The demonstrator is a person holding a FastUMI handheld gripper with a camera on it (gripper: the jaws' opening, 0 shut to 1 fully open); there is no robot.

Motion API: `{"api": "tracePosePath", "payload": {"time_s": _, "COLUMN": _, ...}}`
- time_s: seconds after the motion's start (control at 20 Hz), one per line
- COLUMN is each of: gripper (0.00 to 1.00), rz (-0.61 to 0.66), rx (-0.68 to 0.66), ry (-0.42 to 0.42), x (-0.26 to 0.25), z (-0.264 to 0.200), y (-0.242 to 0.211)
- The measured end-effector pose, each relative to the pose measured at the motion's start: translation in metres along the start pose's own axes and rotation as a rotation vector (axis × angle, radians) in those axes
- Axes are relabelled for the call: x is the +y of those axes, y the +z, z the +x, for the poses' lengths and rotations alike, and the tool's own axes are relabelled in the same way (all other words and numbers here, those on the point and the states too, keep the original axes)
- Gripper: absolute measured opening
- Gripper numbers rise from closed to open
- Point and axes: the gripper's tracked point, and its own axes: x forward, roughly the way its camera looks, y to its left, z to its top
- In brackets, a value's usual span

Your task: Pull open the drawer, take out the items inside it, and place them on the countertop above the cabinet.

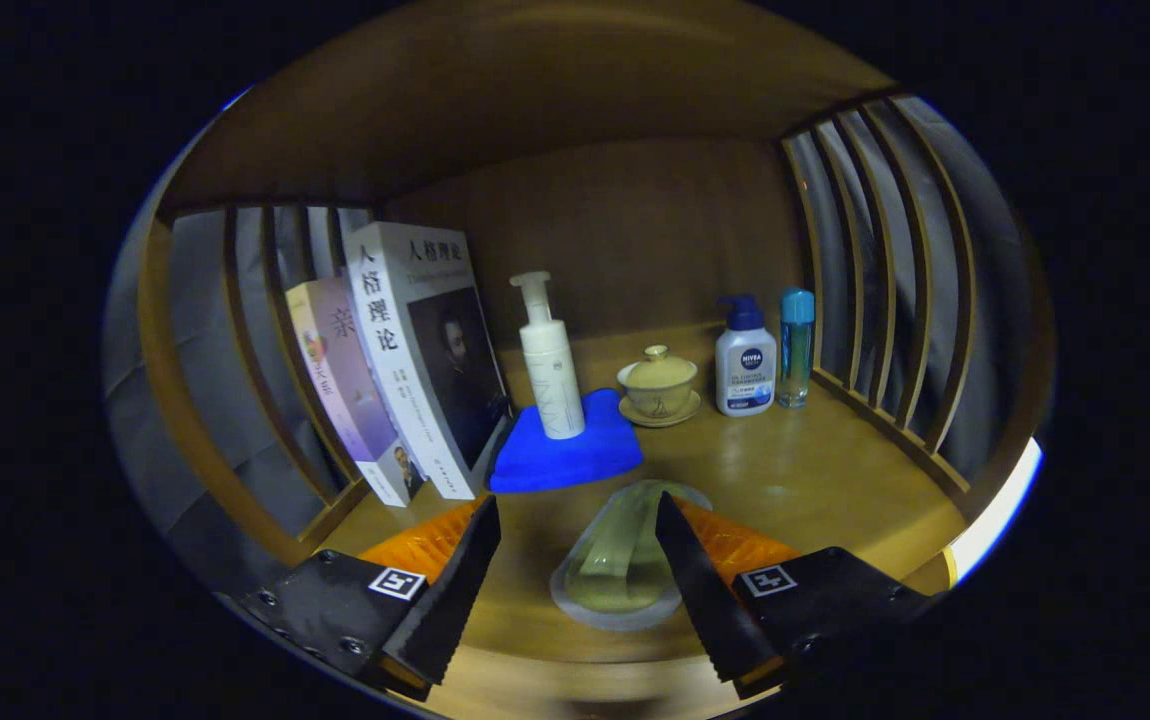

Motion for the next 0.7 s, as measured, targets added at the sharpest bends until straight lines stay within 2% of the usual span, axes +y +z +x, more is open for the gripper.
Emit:
{"api": "tracePosePath", "payload": {"time_s": 0.3, "gripper": 0.98, "rz": -0.068, "rx": -0.151, "ry": 0.069, "x": 0.028, "z": -0.068, "y": 0.009}}
{"api": "tracePosePath", "payload": {"time_s": 0.7, "gripper": 0.98, "rz": -0.169, "rx": -0.257, "ry": 0.042, "x": 0.025, "z": -0.131, "y": -0.02}}
